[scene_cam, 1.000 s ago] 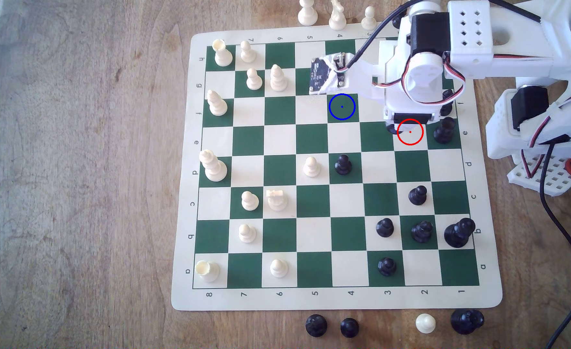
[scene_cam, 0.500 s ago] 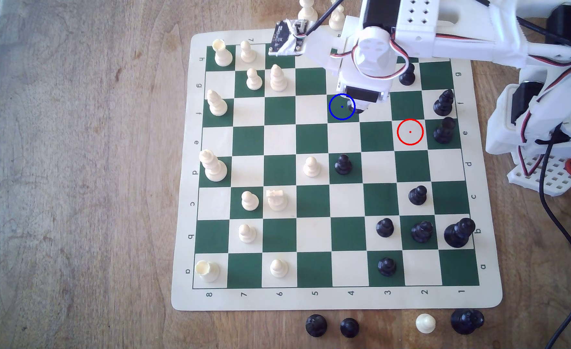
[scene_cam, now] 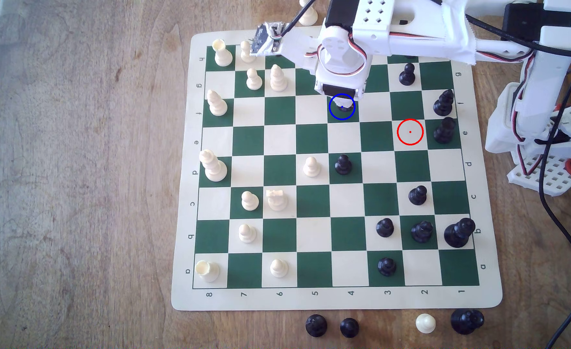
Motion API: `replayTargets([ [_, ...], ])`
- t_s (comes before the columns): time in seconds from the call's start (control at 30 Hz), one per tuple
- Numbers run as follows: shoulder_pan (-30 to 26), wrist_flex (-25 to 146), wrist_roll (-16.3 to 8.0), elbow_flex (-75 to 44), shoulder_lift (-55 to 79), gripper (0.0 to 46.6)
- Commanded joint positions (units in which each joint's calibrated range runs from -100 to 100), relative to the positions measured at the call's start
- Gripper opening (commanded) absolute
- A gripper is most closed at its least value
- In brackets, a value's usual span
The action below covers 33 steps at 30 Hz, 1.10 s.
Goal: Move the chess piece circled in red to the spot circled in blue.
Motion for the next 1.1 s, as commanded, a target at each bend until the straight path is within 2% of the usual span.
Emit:
replayTargets([
  [0.0, 0.42, 0.46, 0.20, -4.92, -0.13, 0.4],
  [1.07, 0.58, -3.30, 0.59, -5.10, 5.39, 0.4],
])
